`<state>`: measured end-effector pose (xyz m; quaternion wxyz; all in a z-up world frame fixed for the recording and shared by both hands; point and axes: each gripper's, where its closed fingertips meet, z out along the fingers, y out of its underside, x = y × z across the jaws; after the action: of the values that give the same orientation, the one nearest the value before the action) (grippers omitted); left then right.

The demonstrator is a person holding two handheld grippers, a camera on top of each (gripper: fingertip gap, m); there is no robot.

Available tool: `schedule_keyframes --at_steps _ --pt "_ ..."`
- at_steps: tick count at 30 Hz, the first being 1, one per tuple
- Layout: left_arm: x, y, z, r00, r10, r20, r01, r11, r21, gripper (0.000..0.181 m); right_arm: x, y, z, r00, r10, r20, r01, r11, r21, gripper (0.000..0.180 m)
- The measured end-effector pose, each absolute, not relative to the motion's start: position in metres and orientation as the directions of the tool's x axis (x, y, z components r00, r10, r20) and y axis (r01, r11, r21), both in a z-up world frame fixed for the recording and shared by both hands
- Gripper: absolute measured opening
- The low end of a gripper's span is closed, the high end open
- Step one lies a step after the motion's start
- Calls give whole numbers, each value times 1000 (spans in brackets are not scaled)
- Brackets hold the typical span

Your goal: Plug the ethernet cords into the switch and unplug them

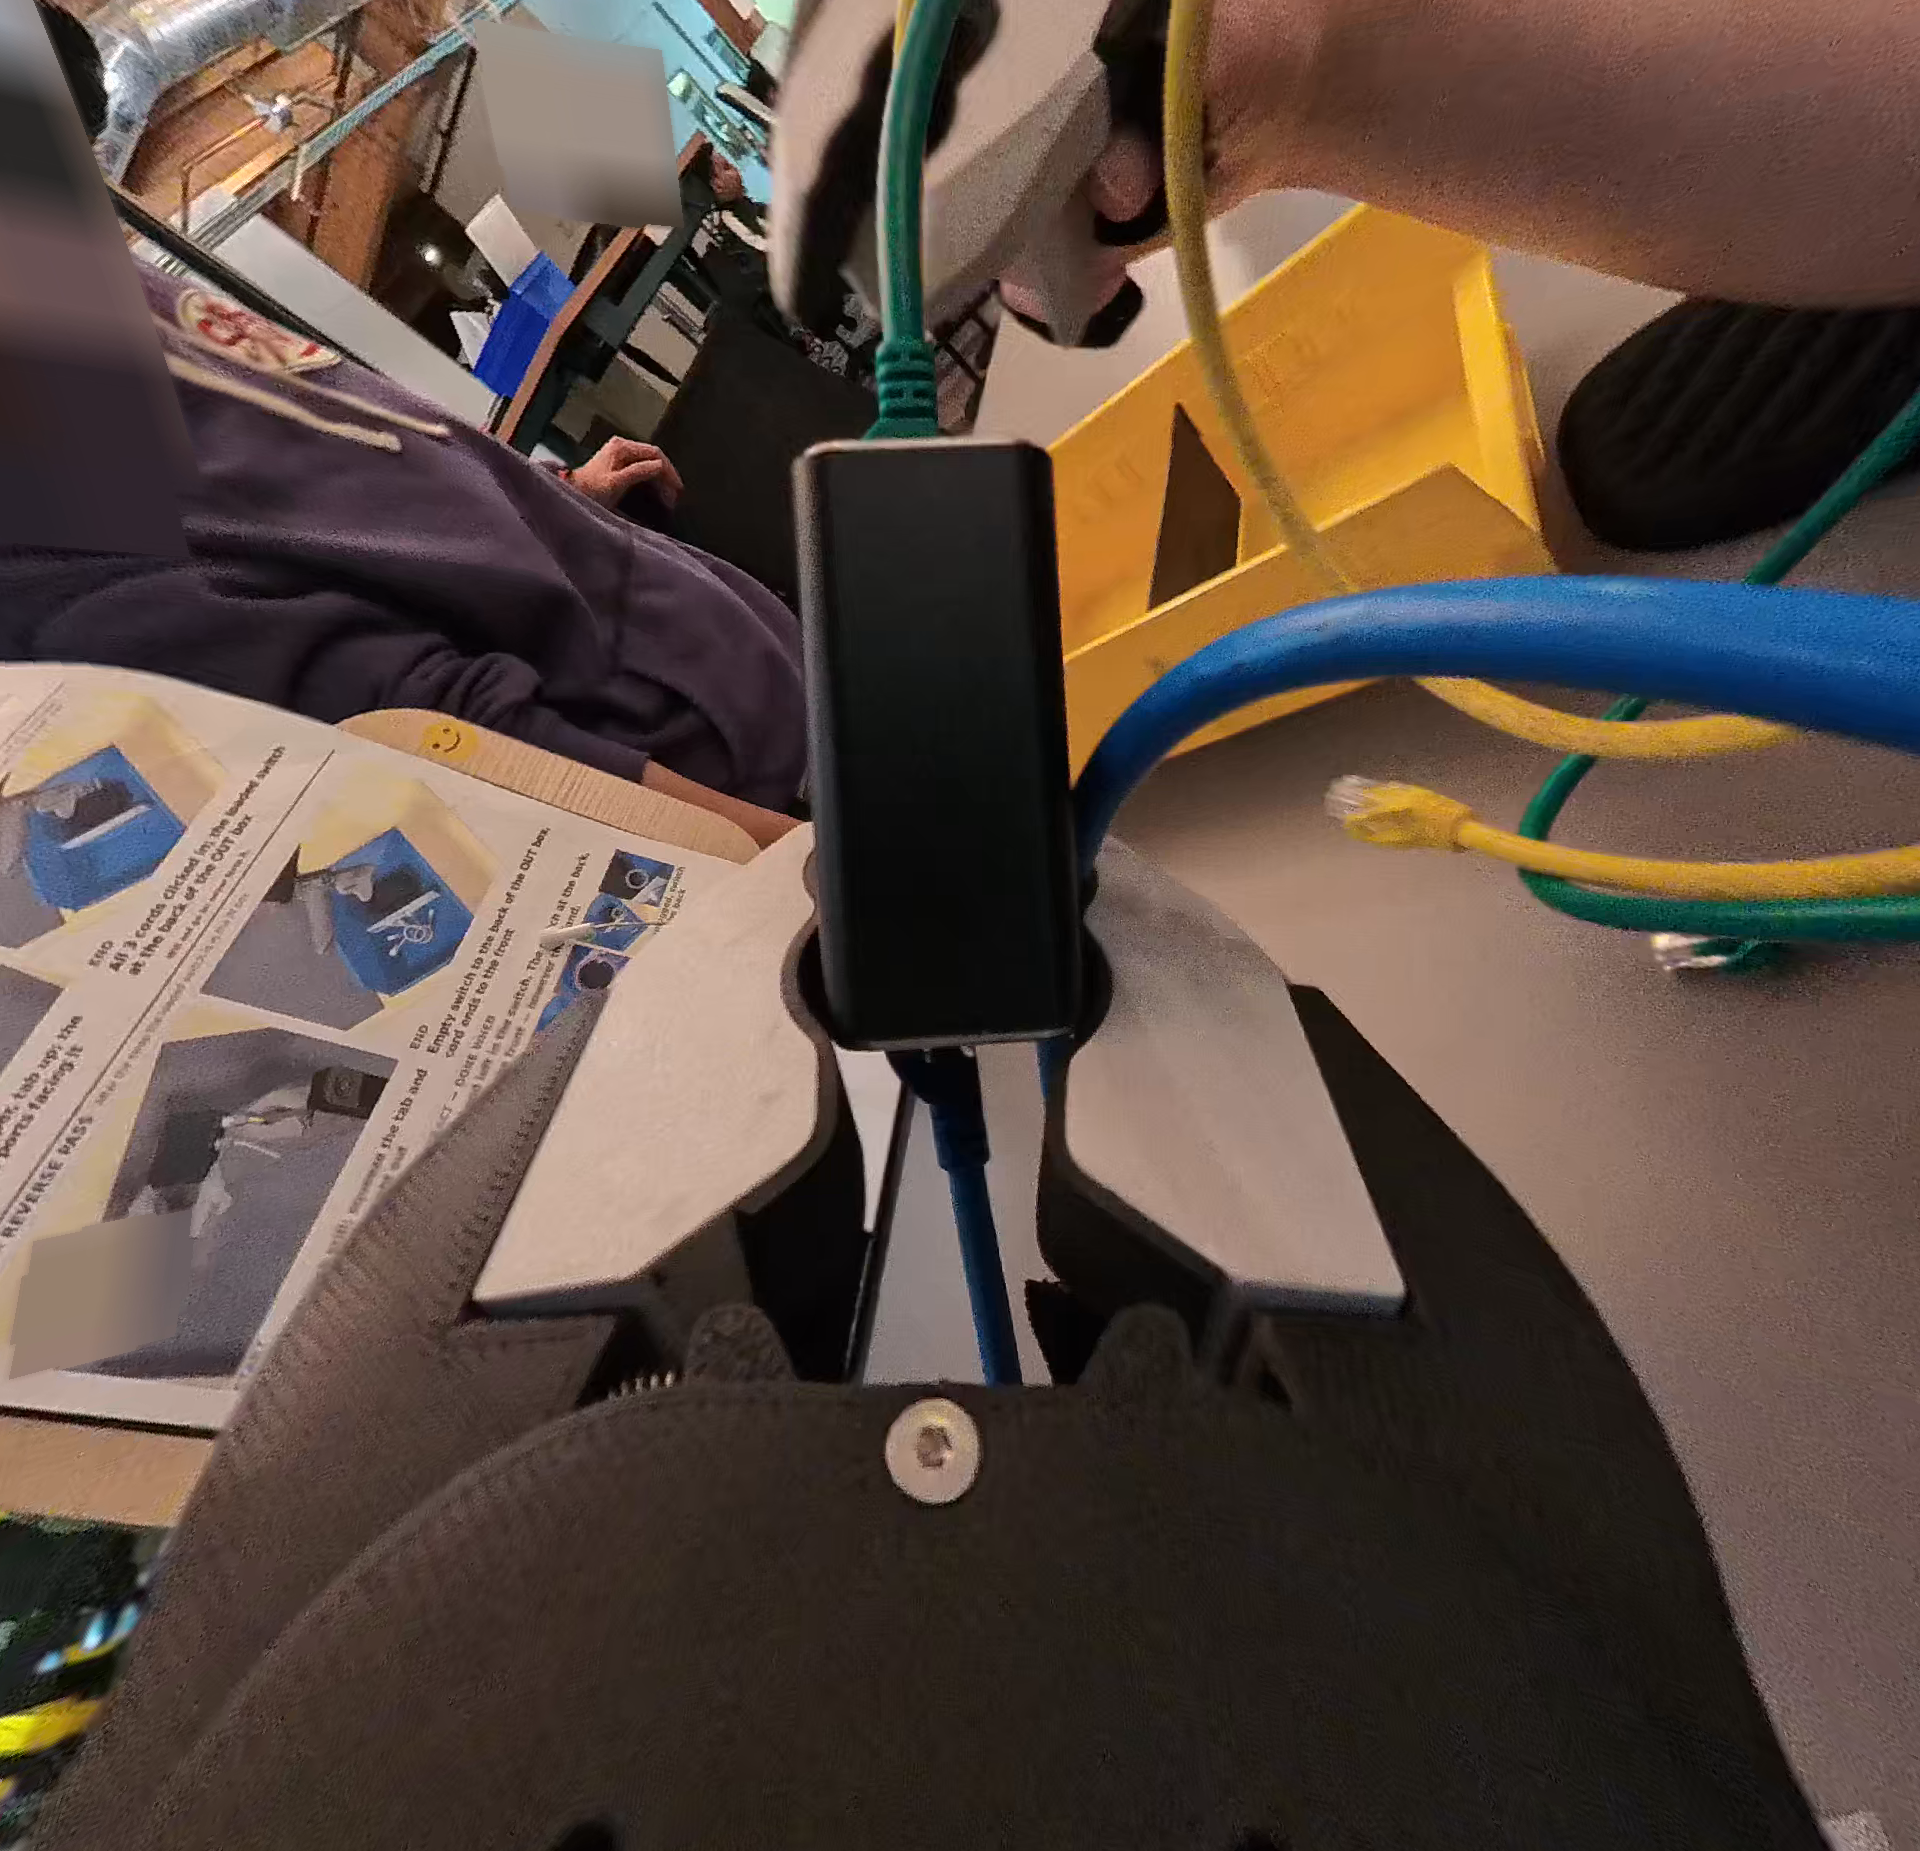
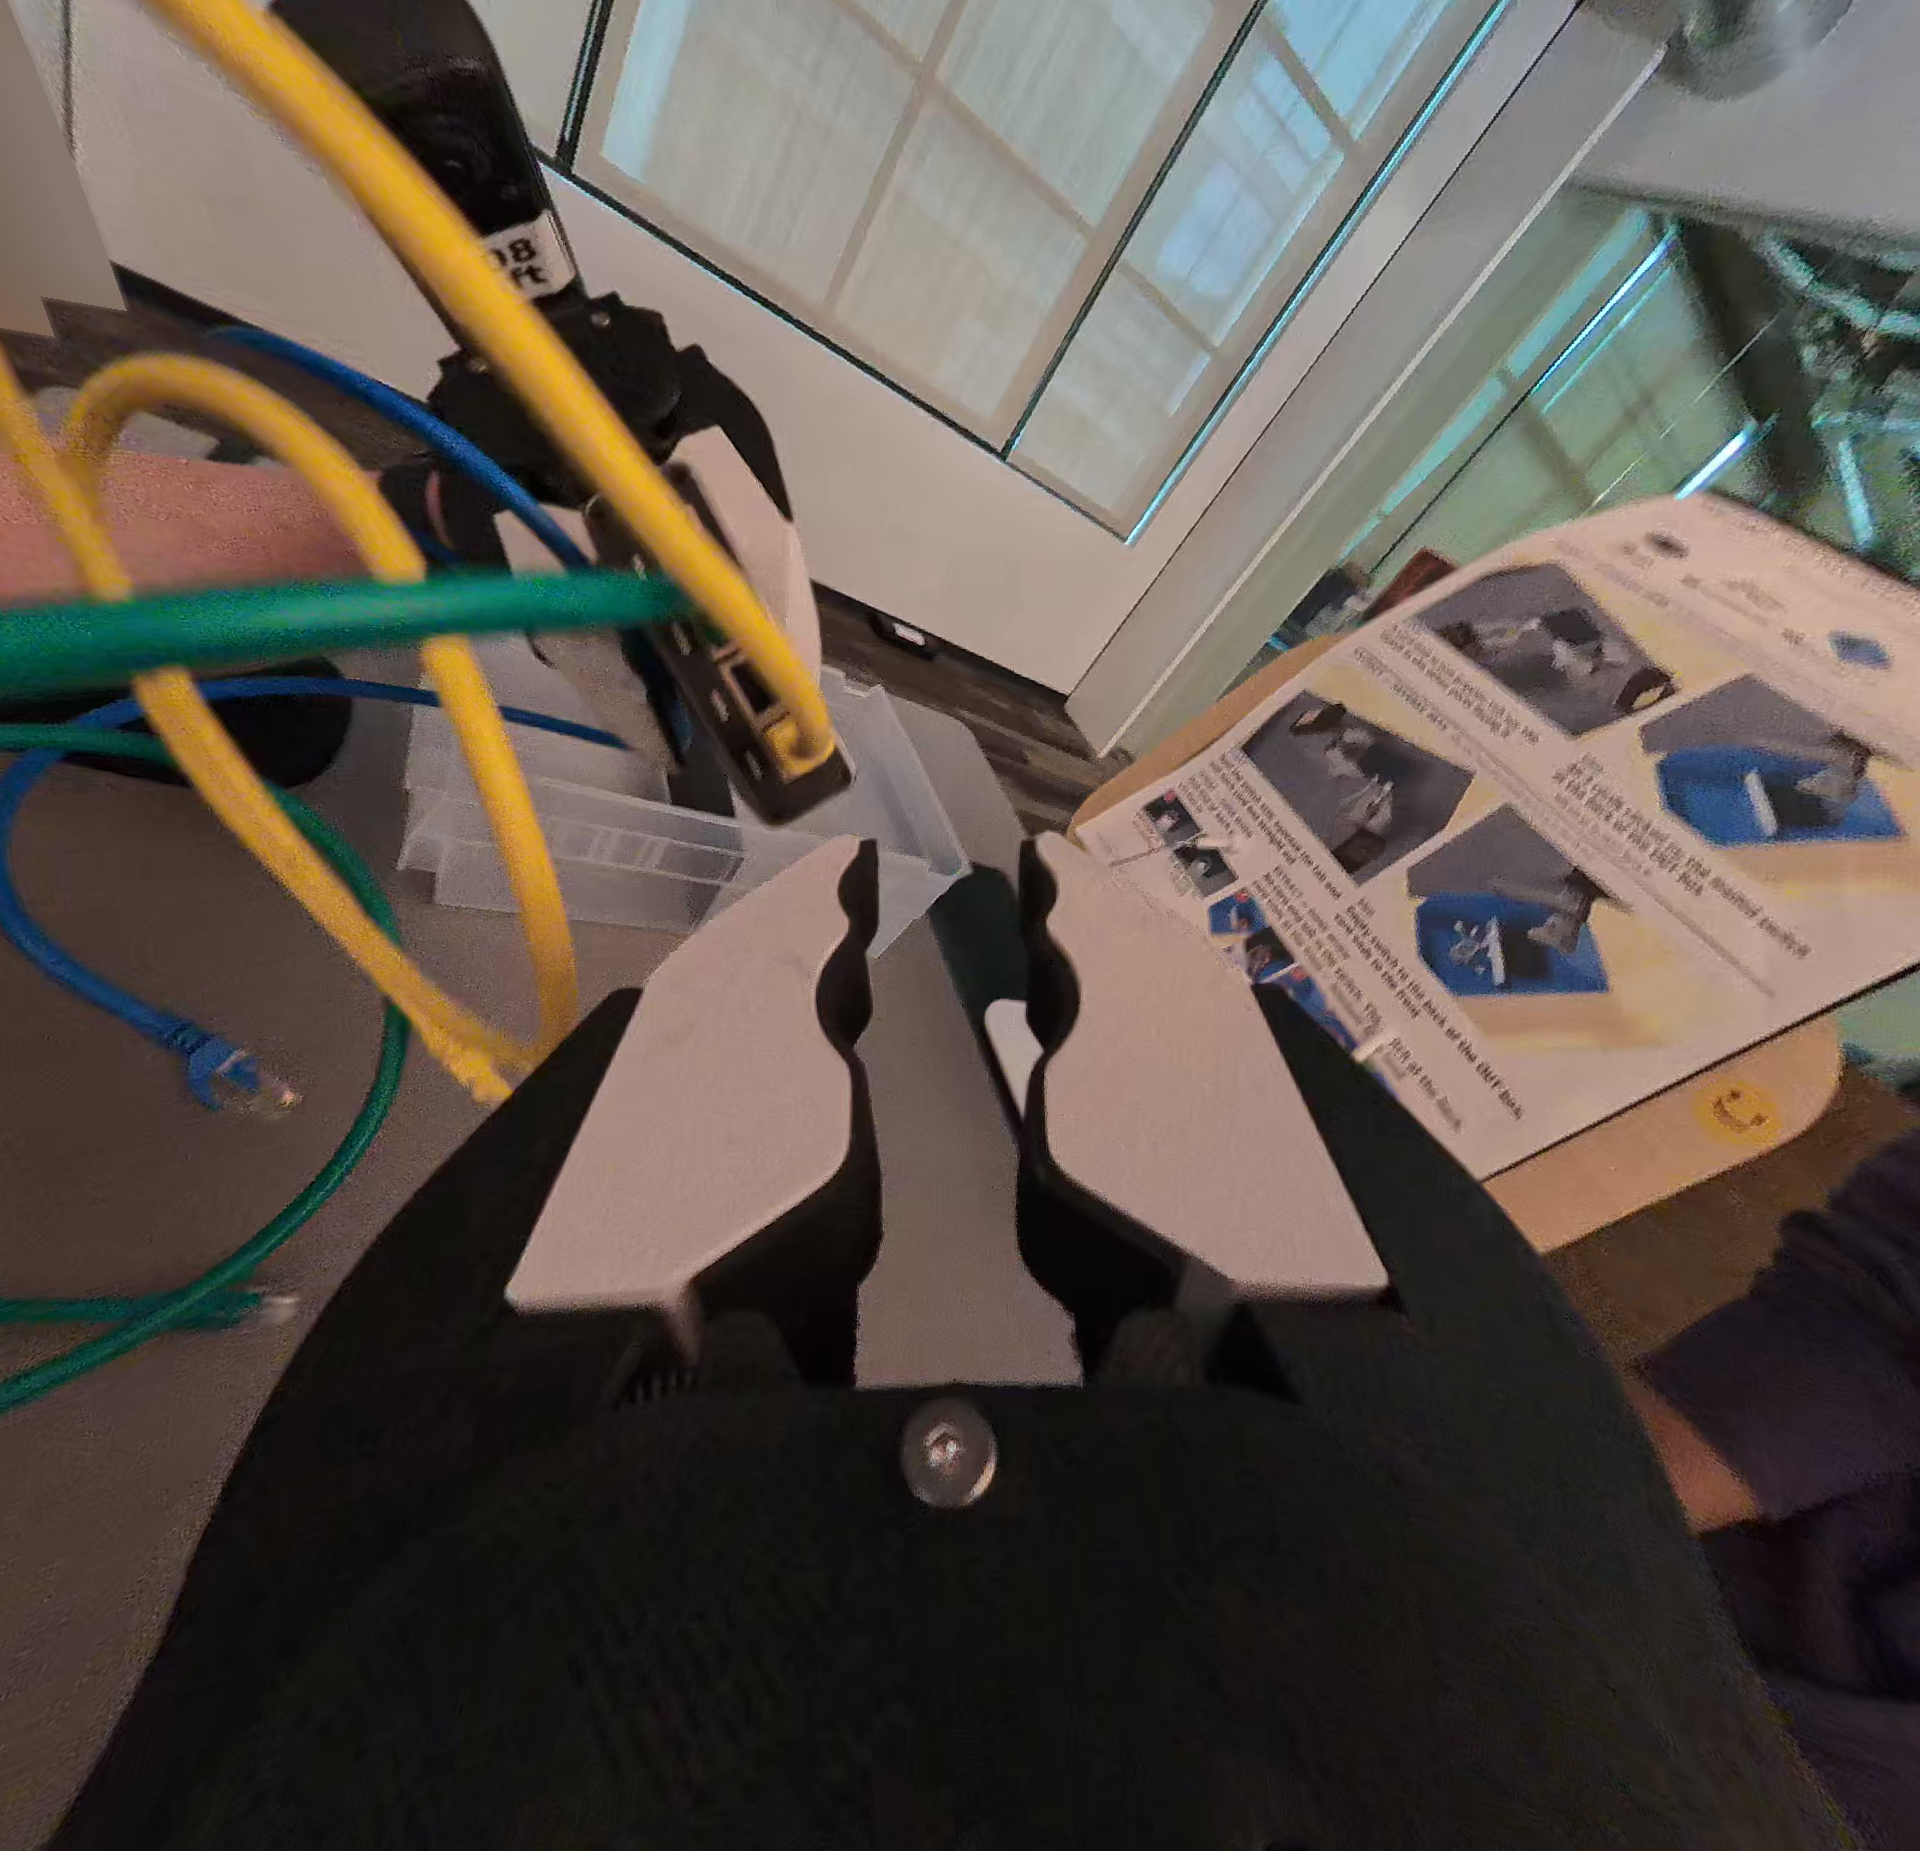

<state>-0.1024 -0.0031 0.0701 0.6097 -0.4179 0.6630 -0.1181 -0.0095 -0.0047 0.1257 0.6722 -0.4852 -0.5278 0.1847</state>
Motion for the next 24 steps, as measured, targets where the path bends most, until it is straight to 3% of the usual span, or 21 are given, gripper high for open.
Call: schedule_keyframes --at_steps 5,8,12,17,21,24 --pt "-101 -11 63 32 -660 -751 -433 668 -605 38 -26 -21 130 334 701 631 310 550 -775 24" --pt "-101 -13 60 18 -643 -766 -455 677 -579 38 -13 -11 146 456 590 666 352 568 -744 22" --pt "-98 -16 53 -14 -655 -755 -468 672 -574 38 -29 -55 142 255 778 574 212 535 -818 21" --pt "-97 -14 41 -58 -638 -767 -526 673 -520 38 -30 -46 132 275 726 631 337 542 -770 21" --pt "-95 -11 32 -84 -613 -786 -565 679 -469 38 -35 -55 135 243 791 561 253 507 -824 21" --pt "-95 -7 25 -108 -580 -807 -610 680 -407 38 -44 -58 120 195 785 589 376 494 -784 24"
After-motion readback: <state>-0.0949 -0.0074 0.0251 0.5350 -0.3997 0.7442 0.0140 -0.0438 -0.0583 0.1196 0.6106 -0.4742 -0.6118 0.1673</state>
